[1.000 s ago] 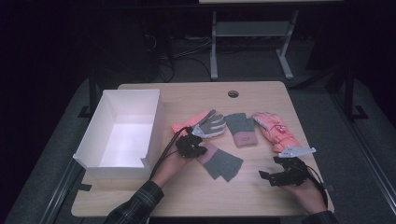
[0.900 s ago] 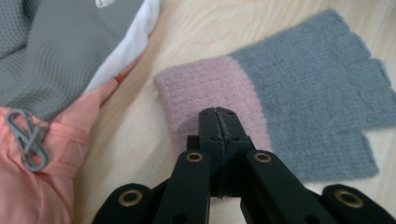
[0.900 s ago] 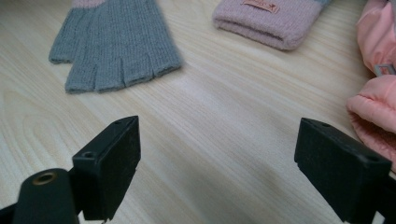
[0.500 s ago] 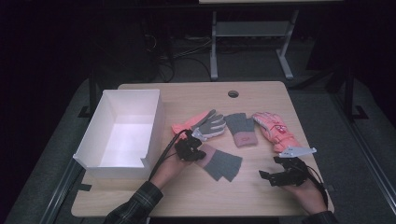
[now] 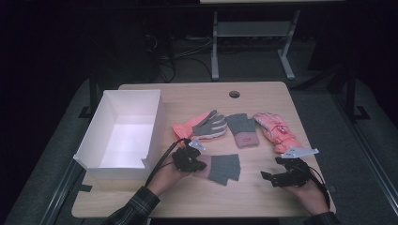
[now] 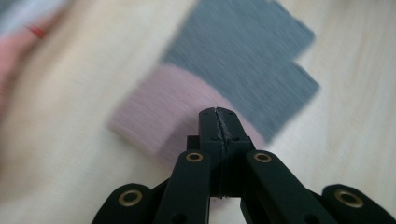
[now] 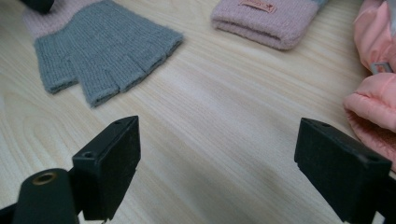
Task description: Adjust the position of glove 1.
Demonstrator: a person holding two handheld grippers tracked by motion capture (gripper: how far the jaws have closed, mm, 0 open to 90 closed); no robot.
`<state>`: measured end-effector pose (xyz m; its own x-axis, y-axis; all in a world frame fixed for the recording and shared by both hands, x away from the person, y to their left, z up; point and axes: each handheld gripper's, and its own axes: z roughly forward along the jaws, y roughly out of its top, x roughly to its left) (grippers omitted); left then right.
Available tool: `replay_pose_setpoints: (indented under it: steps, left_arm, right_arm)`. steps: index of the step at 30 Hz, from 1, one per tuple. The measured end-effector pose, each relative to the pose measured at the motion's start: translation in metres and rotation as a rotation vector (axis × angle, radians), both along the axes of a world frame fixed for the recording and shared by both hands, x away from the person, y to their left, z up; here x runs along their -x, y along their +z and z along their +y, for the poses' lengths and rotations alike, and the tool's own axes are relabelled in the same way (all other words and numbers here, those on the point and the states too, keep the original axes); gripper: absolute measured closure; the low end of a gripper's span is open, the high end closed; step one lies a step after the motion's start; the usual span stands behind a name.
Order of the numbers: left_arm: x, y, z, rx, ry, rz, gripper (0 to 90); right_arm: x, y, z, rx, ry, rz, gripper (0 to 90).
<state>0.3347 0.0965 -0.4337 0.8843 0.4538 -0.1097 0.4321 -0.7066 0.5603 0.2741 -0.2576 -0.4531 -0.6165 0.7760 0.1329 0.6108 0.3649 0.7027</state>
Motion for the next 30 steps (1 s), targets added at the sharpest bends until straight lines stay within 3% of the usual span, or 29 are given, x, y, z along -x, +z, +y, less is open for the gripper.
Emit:
replay_pose_setpoints:
  steps: [5,11,19,24,30]
  left_arm:
    - [-0.024,0.003,-0.007,-0.008,0.061,-0.057,89.7]
    - [-0.040,-0.008,-0.010,-0.063,0.097,-0.053,89.7]
    - [-0.034,-0.008,-0.002,-0.073,0.099,-0.032,89.7]
    - [-0.019,-0.007,0.010,-0.051,0.081,0.013,89.7]
    - [-0.005,-0.006,0.009,-0.048,0.045,0.033,89.6]
  right_arm:
    - [0.000,0.000,0.000,0.000,0.002,-0.005,14.2]
    - [0.000,0.000,0.000,-0.001,0.002,-0.002,14.2]
    - [0.000,0.000,-0.001,-0.002,0.006,-0.006,14.2]
    - [0.001,0.000,-0.001,-0.003,-0.001,0.000,14.2]
    - [0.000,0.000,0.000,-0.001,-0.001,0.000,14.2]
